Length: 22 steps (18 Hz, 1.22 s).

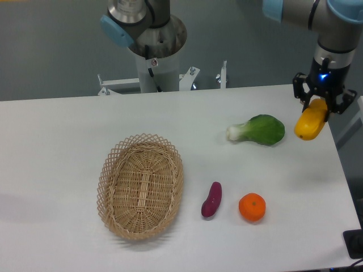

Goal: Place the mango on the table
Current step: 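Hold the yellow mango in the gripper above the table, then move the held mango beside the bok choy and lower it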

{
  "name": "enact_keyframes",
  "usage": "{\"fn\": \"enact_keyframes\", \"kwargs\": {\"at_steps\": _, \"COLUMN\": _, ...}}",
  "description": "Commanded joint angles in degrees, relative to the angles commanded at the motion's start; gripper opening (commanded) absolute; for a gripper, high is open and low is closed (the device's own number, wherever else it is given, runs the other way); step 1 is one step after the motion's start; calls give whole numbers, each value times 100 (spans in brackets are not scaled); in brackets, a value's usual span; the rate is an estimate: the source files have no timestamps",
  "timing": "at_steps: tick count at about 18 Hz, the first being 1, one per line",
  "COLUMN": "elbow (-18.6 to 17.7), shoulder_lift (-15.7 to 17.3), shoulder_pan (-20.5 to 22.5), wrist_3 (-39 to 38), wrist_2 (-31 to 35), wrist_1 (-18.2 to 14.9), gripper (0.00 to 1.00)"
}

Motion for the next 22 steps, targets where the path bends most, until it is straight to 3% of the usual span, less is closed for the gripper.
{"fn": "enact_keyframes", "kwargs": {"at_steps": 10, "elbow": -615, "shoulder_lift": -440, "shoulder_pan": -677, "wrist_3": -1741, "wrist_2": 26, "wrist_1": 1213, "gripper": 45}}
{"fn": "enact_keyframes", "kwargs": {"at_steps": 15, "elbow": -783, "shoulder_lift": -755, "shoulder_pan": -765, "wrist_3": -1760, "wrist_2": 53, "wrist_1": 1582, "gripper": 44}}
{"fn": "enact_keyframes", "kwargs": {"at_steps": 19, "elbow": -791, "shoulder_lift": -1204, "shoulder_pan": -809, "wrist_3": -1391, "wrist_2": 254, "wrist_1": 2145, "gripper": 44}}
{"fn": "enact_keyframes", "kwargs": {"at_steps": 22, "elbow": -862, "shoulder_lift": -1240, "shoulder_pan": -897, "wrist_3": -1338, "wrist_2": 316, "wrist_1": 2154, "gripper": 44}}
